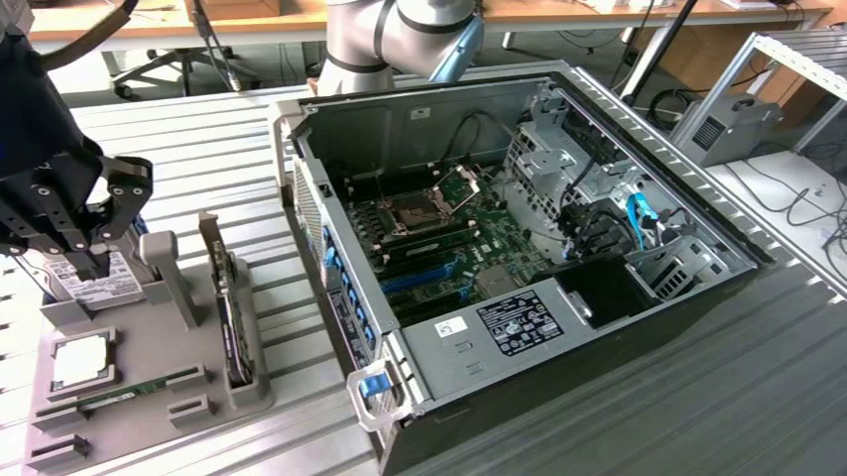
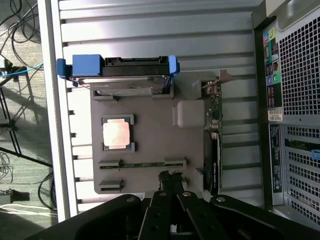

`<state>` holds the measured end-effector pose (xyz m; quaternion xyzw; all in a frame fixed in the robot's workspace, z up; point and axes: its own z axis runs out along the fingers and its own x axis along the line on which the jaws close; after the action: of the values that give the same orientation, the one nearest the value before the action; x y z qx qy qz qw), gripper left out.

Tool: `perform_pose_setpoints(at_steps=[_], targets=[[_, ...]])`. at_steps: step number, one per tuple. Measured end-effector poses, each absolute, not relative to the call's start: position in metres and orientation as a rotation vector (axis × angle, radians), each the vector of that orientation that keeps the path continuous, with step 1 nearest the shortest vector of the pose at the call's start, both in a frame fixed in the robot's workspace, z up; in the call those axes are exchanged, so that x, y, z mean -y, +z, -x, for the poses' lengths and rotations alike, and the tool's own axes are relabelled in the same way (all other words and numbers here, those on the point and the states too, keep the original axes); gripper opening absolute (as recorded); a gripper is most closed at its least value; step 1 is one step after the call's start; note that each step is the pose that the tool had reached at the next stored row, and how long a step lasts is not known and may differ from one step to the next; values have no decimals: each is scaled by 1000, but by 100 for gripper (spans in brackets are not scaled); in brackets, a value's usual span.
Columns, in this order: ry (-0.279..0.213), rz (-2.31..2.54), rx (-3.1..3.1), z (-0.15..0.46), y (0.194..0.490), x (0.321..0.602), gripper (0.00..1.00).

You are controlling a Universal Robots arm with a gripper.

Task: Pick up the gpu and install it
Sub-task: 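Reach for the gpu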

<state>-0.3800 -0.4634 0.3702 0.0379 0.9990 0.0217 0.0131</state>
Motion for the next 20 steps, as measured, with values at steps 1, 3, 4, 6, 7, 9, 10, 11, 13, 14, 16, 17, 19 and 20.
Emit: perform_pose_setpoints(at_steps=[1, 3, 4, 6, 7, 9, 10, 11, 13, 14, 16, 17, 19, 20], targets=[[68, -118, -3113, 380, 370, 464, 11], [68, -118, -3112, 380, 370, 465, 11], [68, -118, -3113, 381, 370, 465, 11], [68, -118, -3113, 381, 370, 466, 11], [68, -118, -3113, 381, 370, 467, 11], [68, -118, -3113, 381, 369, 468, 11], [68, -118, -3112, 381, 369, 469, 11], [68, -118, -3112, 381, 369, 469, 11], [68, -118, -3112, 381, 369, 470, 11], [68, -118, -3112, 381, 369, 470, 11], [68, -118, -3112, 381, 369, 471, 11], [68, -118, -3112, 381, 369, 471, 11], [68, -118, -3113, 381, 369, 471, 11], [68, -118, -3112, 381, 369, 471, 11]])
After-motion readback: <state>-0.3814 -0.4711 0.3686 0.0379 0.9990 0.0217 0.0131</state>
